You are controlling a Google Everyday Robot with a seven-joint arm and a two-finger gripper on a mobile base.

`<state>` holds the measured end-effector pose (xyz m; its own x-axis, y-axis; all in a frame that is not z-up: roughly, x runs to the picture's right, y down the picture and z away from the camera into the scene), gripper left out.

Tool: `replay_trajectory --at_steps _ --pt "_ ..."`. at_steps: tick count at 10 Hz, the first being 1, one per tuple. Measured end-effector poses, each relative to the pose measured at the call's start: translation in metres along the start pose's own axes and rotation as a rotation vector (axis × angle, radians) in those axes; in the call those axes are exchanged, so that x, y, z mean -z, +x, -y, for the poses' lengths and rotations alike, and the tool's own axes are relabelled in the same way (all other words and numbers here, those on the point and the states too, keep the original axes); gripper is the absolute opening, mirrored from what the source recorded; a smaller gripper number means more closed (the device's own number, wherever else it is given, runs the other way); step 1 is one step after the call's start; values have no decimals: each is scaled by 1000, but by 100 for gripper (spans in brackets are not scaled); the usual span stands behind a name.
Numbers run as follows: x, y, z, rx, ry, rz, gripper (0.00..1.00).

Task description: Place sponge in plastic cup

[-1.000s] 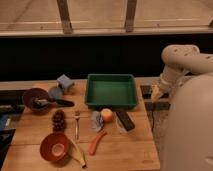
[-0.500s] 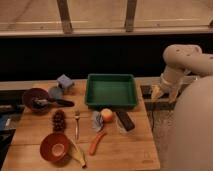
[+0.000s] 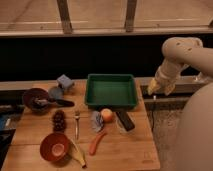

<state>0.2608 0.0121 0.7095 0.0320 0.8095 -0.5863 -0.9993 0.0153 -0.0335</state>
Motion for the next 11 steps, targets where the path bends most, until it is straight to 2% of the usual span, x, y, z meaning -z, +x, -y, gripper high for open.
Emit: replay_trajectory --at_steps 3,5,6,7,9,10,11 --pt "4 -40 -55 111 39 74 54" --pt "4 -64 -86 177 47 123 54" --pt "6 -77 -104 208 34 156 54" --pt "15 -90 -131 270 -23 203 54" --pt "29 -97 -155 341 -83 238 54" --pt "33 -99 -164 364 -102 248 54" --pt "34 -99 -165 367 -105 250 54"
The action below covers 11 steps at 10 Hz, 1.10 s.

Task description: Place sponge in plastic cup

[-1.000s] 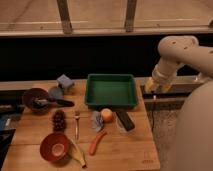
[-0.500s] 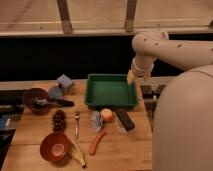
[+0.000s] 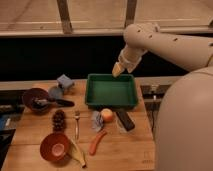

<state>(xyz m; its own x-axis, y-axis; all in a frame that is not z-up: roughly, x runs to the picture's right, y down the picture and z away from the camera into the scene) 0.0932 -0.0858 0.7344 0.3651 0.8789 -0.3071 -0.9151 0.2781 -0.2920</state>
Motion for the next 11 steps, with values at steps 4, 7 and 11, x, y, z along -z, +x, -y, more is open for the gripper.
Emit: replay_trajectory --at_steps 4,7,11 --pt "-3 2 2 9 0 5 54" --pt "-15 -21 -28 110 -10 9 54" --pt "-50 -59 -99 289 -82 0 47"
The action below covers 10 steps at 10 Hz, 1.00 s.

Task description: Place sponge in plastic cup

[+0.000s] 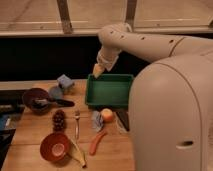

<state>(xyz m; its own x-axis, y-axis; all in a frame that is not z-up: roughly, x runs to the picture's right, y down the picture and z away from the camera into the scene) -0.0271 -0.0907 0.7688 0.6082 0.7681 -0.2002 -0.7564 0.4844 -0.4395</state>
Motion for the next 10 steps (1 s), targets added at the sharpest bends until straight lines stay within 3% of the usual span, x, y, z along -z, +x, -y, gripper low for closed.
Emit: replay_trajectory --at_steps 1,2,7,10 --pt "-10 -12 -18 47 -45 15 46" --pt "-13 -15 -24 63 -59 20 46" --pt "-17 -13 -24 70 -54 3 46" --pt "-49 -39 -48 149 -95 -19 46"
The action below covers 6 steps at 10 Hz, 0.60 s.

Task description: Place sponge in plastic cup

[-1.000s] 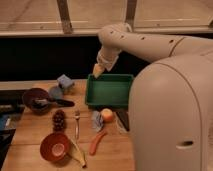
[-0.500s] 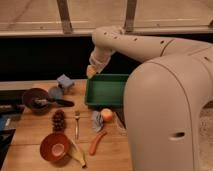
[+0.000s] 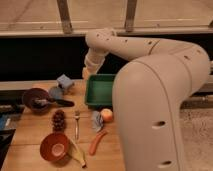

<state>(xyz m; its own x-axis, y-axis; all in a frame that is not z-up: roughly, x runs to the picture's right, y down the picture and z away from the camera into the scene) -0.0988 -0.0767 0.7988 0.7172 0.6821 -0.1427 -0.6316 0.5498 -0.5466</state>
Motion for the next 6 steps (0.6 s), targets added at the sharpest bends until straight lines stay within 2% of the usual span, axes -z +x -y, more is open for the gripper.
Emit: replay_trajectory --at_steps 3,4,6 --pt "-32 -45 -13 65 -59 23 46" --pt "-40 -57 -14 84 -68 29 46" --pt "-56 -71 -20 117 -63 19 46"
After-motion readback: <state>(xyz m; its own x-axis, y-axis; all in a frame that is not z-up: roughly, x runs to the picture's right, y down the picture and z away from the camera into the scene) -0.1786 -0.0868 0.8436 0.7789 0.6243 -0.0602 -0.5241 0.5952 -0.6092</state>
